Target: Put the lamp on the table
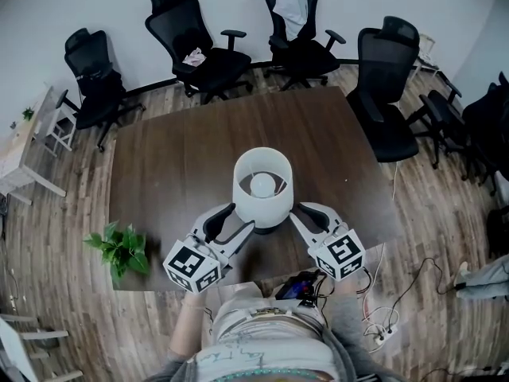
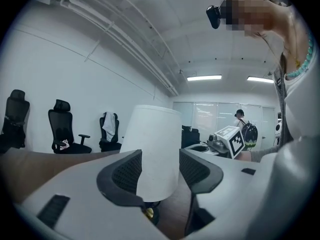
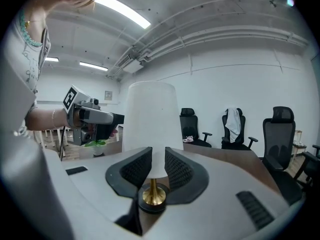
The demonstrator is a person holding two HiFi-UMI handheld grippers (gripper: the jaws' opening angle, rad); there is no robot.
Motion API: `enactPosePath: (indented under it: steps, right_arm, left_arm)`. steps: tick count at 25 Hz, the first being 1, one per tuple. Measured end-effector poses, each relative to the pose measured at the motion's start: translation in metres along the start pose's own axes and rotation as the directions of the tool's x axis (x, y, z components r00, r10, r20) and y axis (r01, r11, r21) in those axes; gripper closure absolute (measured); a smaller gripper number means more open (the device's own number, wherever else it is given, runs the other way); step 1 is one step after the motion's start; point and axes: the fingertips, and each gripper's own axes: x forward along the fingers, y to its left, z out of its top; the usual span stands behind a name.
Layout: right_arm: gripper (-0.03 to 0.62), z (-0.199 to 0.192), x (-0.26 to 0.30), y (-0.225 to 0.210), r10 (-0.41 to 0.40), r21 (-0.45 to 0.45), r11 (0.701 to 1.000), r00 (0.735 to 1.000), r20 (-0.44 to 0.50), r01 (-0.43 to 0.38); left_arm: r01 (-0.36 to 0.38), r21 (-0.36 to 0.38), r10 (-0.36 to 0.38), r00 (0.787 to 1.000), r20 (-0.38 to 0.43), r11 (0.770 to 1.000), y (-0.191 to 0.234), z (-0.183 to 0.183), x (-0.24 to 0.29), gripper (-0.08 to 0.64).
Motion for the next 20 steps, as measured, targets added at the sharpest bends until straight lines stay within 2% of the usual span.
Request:
enactPosePath:
  steps: [10,20]
  right_arm:
    - [0.547,0.013,-0.002,0.009,0.029,0.003,1.0,0.999,0.019,-0.029]
    - [0.557,0.023,0.0,0.023,0.091,0.001,0.996,0.996,0.022,-0.091]
  left_arm:
    - [-0.046,0.0,0.046,0.999,0.002,0.999,-0.007,0.0,-0.004,0.47]
    - [-0.065,0.0,0.065,0.998,-0.021,0.998,-0.018,-0.003,-0.001,0.543]
